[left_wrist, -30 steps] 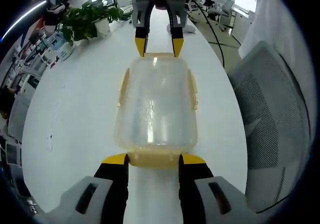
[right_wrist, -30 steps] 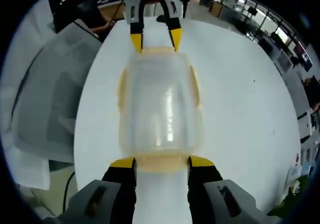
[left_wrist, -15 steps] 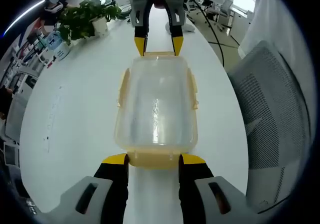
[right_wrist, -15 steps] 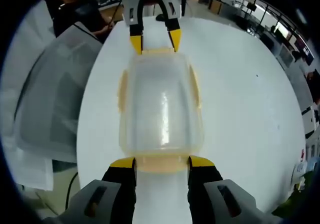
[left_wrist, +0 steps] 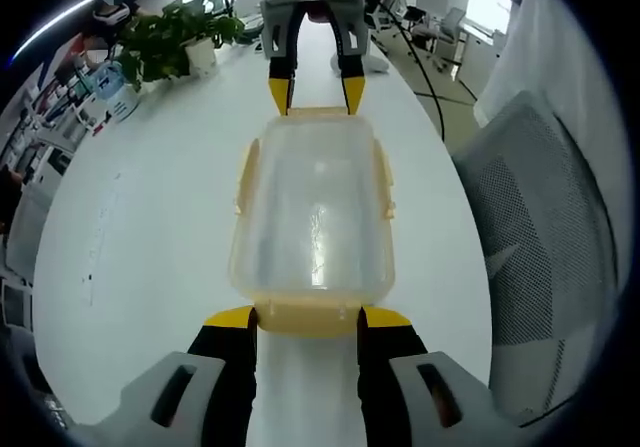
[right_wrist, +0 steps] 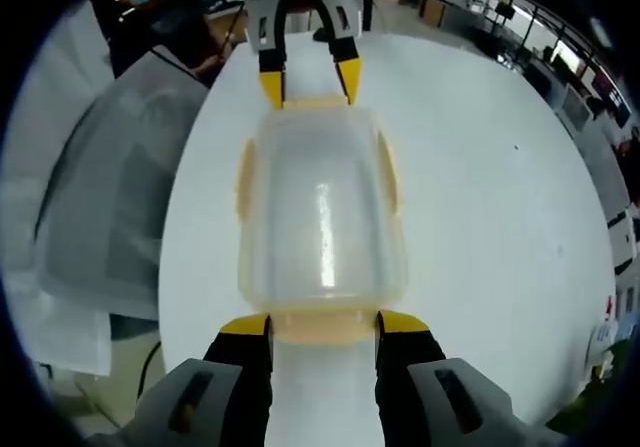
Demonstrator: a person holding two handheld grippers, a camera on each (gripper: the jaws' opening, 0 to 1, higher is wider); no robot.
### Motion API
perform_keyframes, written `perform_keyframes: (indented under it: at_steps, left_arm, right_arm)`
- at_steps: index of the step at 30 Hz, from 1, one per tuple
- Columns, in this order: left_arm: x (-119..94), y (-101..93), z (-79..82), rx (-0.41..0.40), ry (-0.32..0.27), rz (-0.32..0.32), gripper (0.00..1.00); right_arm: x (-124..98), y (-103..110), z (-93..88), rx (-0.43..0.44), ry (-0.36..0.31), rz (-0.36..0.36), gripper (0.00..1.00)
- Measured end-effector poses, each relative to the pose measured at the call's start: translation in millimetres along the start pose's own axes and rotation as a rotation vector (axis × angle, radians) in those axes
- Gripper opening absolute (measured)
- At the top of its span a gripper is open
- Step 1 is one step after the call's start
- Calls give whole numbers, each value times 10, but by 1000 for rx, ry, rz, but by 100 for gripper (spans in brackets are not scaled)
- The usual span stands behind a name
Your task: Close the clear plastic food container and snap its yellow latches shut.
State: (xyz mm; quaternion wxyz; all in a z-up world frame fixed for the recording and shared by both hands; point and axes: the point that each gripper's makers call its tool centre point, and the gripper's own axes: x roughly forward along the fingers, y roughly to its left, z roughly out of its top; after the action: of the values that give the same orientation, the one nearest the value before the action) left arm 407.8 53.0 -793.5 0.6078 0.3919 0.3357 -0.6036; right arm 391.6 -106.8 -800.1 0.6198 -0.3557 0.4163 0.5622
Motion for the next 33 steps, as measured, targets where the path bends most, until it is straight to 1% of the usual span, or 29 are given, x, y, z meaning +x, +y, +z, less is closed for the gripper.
perform_keyframes:
  at_steps: [13, 21, 23, 25, 26, 27, 28, 30, 33]
  left_arm:
    - [32, -12, 7, -14, -19, -11, 39]
    - [38, -16, 10, -12, -18, -11, 40]
    - [37, -14, 1, -19, -23, -14, 40]
    - [33, -29, -12, -53, -20, -24, 42]
    - [30, -29, -18, -68, -20, -23, 45]
    - [28, -27, -24, -72, -19, -19, 51]
    - [22, -26, -37, -75, -19, -13, 53]
    - [-9, -50, -63, -72, -16, -11, 50]
    - [-41, -76, -96, -80, -12, -10, 50]
  right_arm:
    - [14, -1, -34, -3, 7, 0, 39]
    - [21, 1, -44, -1, 7, -2, 39]
    - [21, 7, -52, -4, 4, -4, 40]
    - [13, 8, -53, -1, 2, -13, 40]
    - [8, 12, -56, -2, 3, -15, 41]
    - [0, 23, -59, 2, 2, -15, 43]
    - [-4, 30, -61, 7, -1, -16, 45]
    - [-12, 41, -75, 16, 0, -19, 49]
    - [-35, 57, -95, 27, 0, -25, 50]
